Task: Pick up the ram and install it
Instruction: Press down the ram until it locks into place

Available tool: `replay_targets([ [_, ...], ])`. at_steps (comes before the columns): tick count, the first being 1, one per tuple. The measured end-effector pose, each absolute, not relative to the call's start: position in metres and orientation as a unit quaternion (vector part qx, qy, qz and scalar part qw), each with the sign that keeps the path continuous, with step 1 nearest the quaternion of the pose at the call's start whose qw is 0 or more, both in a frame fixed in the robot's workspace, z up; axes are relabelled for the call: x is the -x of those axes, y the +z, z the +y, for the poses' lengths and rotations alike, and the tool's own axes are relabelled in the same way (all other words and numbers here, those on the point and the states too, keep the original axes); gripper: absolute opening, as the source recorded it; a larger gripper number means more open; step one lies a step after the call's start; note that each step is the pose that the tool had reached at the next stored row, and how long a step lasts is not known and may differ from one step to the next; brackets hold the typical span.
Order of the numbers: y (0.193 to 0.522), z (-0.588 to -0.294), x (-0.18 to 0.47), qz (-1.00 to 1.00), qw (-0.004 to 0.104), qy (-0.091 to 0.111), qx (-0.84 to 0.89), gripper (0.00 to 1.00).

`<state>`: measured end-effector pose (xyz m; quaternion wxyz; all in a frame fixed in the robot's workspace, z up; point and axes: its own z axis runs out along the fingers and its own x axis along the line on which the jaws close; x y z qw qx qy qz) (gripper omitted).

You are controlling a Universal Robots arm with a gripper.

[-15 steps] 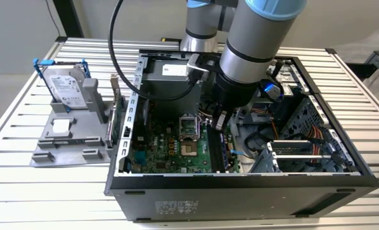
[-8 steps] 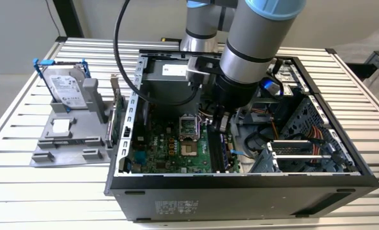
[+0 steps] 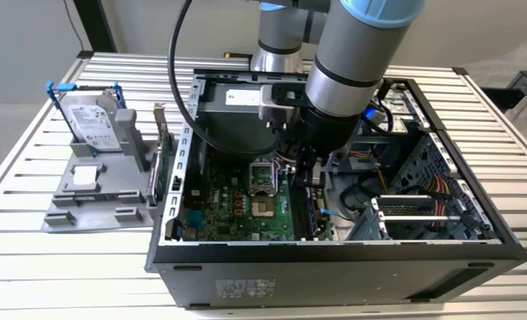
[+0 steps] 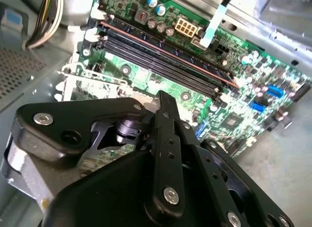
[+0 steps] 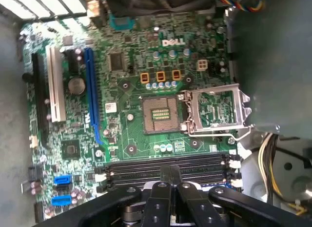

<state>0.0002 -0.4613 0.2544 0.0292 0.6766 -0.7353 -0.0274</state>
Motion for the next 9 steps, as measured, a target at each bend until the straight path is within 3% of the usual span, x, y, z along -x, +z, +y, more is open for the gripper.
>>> replay_targets([
  [9, 0.2536, -0.4612, -0.0042, -0.728, 0.029, -0.027, -0.685, 0.0],
])
